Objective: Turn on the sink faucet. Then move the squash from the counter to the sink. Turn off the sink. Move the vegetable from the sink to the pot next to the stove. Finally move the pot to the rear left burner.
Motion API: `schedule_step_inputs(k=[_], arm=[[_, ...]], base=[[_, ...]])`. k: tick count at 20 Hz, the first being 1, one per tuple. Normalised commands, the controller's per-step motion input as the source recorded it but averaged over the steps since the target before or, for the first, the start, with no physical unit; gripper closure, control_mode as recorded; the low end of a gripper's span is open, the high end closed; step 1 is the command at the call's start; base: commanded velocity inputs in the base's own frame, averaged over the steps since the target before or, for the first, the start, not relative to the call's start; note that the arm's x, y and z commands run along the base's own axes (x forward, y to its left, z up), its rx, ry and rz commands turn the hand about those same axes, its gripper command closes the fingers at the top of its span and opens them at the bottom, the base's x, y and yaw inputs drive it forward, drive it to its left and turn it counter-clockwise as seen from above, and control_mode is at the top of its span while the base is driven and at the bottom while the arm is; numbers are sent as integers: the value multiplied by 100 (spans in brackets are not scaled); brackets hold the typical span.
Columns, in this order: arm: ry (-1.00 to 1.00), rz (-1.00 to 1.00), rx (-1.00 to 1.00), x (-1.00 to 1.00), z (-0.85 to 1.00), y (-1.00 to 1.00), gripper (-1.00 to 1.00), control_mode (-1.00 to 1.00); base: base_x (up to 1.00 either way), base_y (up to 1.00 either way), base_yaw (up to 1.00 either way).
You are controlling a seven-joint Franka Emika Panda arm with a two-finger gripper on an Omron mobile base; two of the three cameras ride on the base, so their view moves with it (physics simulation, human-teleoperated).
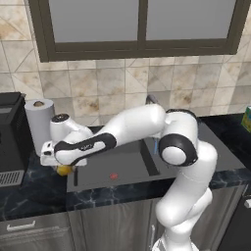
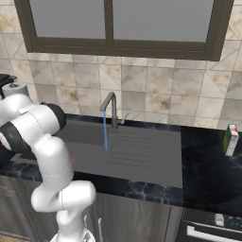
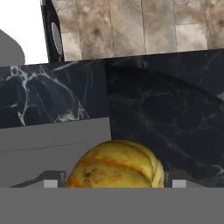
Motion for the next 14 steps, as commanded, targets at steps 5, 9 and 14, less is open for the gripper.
schedule_step_inputs(k=[5, 9, 14], arm=[[-3, -14, 5, 1, 4, -97, 100, -100], [-2, -12, 4, 13, 0, -88, 100, -100], [0, -10, 1, 38, 0, -78, 100, -100]], base=[[0, 0, 0], [0, 0, 0], [0, 0, 0]])
